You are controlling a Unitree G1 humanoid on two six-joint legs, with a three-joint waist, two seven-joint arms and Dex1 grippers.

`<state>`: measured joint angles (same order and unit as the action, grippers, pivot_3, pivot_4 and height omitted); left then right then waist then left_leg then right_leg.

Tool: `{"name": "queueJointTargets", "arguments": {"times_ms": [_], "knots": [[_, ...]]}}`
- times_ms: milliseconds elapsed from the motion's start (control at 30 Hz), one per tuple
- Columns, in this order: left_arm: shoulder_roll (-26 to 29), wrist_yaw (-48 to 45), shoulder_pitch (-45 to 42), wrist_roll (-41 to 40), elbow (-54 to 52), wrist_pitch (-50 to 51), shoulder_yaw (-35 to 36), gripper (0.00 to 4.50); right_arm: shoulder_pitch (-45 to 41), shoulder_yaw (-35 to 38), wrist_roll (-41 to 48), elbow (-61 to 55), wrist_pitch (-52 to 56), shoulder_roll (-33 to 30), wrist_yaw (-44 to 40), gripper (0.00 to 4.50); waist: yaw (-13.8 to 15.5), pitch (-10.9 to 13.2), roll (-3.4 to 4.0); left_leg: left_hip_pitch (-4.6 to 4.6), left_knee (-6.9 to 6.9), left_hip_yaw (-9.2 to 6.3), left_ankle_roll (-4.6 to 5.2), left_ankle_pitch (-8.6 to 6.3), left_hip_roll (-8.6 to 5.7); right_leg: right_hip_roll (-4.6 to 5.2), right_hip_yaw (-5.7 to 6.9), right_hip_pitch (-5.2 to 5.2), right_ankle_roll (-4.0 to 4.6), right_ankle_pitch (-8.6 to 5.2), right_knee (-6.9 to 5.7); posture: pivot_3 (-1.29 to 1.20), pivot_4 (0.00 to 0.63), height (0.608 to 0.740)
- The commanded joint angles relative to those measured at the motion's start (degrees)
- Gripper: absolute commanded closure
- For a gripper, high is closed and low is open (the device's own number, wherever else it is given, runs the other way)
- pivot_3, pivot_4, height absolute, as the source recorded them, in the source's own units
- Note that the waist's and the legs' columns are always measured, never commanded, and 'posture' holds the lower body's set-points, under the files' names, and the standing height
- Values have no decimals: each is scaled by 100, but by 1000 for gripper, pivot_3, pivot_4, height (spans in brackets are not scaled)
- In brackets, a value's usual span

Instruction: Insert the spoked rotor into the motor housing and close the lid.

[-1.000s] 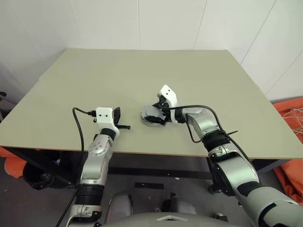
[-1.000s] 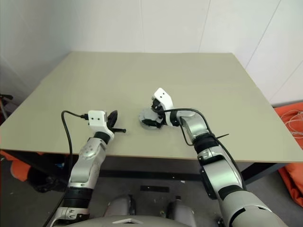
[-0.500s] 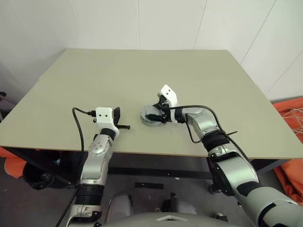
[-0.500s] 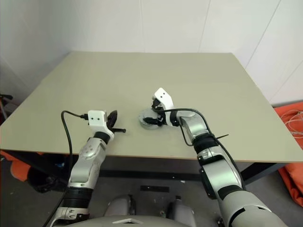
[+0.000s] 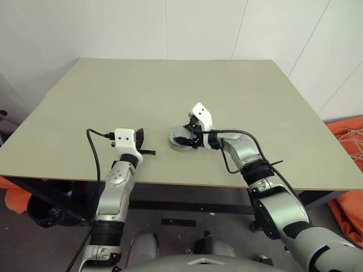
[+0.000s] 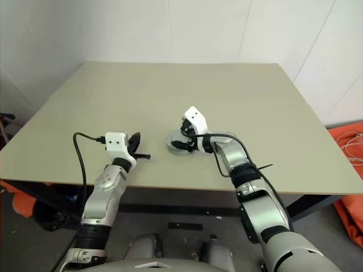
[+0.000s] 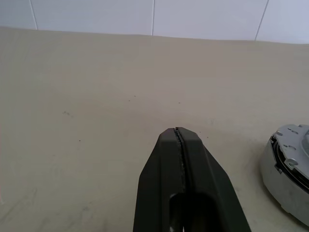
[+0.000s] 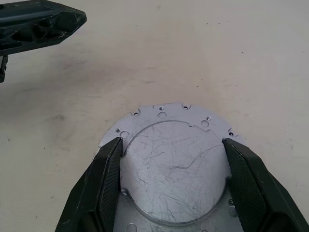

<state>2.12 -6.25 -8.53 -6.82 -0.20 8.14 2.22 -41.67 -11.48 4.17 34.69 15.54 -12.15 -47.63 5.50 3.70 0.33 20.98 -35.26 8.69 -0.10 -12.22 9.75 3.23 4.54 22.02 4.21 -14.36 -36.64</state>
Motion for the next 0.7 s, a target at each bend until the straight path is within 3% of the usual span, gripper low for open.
{"name": "queueJointTargets", "arguments": {"times_ms": [33, 300, 700], "knots": [[30, -27, -82, -47, -214, -9, 25, 4500, 28, -4, -63, -215, 61, 31, 118, 1322, 0, 0, 0, 0, 0, 0, 0, 0, 0, 0, 0, 0, 0, 0, 0, 0, 0, 740], [24, -17, -72, -51, -227, 13, 19, 4500, -25, 51, -16, -420, 320, 36, 118, 1322, -1, 0, 0, 0, 0, 0, 0, 0, 0, 0, 0, -2, 0, 0, 0, 0, 0, 740], [17, 14, -51, -54, -214, 3, 39, 4500, 123, 9, -223, -341, -141, 98, 472, 1322, -1, 0, 0, 0, 1, 0, -1, 0, 0, 0, 0, -2, 0, 0, 0, 0, 0, 740]]}}
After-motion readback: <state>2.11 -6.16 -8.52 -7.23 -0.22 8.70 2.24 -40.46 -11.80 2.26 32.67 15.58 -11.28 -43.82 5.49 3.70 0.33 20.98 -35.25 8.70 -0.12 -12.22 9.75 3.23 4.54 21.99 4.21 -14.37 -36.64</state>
